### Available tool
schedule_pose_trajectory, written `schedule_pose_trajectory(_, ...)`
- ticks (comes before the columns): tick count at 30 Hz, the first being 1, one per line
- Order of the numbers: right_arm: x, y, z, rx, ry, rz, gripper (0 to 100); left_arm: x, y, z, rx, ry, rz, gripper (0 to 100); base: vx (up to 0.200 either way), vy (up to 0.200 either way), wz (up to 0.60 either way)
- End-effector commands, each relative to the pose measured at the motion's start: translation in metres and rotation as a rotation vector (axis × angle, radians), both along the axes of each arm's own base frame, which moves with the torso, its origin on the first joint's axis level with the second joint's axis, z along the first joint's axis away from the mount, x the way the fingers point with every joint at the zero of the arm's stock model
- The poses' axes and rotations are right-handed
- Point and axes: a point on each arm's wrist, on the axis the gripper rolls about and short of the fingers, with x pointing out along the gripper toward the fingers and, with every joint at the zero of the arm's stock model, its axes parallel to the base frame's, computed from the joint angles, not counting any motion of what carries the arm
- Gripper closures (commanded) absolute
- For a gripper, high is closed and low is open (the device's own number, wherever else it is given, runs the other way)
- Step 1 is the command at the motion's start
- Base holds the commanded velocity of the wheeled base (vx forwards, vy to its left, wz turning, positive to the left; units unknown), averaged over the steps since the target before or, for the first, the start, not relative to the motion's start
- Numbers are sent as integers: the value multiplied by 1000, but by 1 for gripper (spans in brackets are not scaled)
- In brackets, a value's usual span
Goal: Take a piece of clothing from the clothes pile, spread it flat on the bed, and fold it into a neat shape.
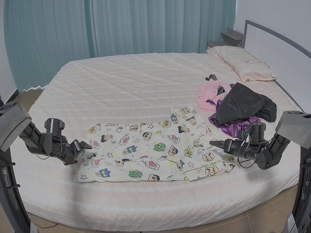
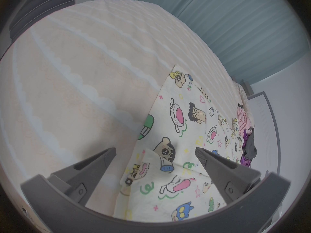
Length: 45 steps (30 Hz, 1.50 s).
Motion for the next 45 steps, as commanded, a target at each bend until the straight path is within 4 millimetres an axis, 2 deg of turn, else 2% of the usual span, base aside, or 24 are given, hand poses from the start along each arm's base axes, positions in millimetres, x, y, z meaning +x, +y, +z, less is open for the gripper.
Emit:
schedule_pose_trajectory(1, -18, -11, 30, 14, -24, -88, 0, -12, 12, 39, -4, -53, 28, 0, 0, 0, 0)
schedule_pose_trajectory(3, -23, -14, 35, 16, -22, -119, 0, -16, 15, 46, -8, -60, 35, 0, 0, 0, 0)
schedule_pose_trajectory(4, -32, -17, 45, 26, -20, -178, 0, -23, 18, 56, -22, -59, 47, 0, 0, 0, 0)
schedule_pose_trajectory(7, -48, -21, 55, 18, -11, -246, 0, -34, 23, 71, -59, -66, 109, 0, 0, 0, 0)
schedule_pose_trajectory(10, -60, -24, 58, -5, -3, -299, 0, -46, 33, 83, -79, -77, 166, 0, 0, 0, 0)
schedule_pose_trajectory(11, -61, -25, 58, -5, -1, -302, 0, -47, 33, 83, -79, -77, 168, 0, 0, 0, 0)
schedule_pose_trajectory(14, -77, -22, 58, -36, 12, -351, 0, -66, 30, 87, -78, -50, 176, 0, 67, 0, 0)
schedule_pose_trajectory(19, -97, -20, 52, -28, 75, -365, 0, -83, 24, 85, -104, -22, 185, 0, 200, 0, 0)
schedule_pose_trajectory(26, -119, -14, 42, 18, 132, -372, 0, -88, 18, 80, -189, 13, 178, 0, 200, 0, 0)
schedule_pose_trajectory(31, -121, -15, 38, 30, 145, -379, 0, -89, 18, 74, -198, 38, 185, 0, 200, 0, 0)
schedule_pose_trajectory(45, -127, -13, 31, 25, 185, -376, 0, -89, 17, 62, -218, 75, 172, 0, 0, 0, 0)
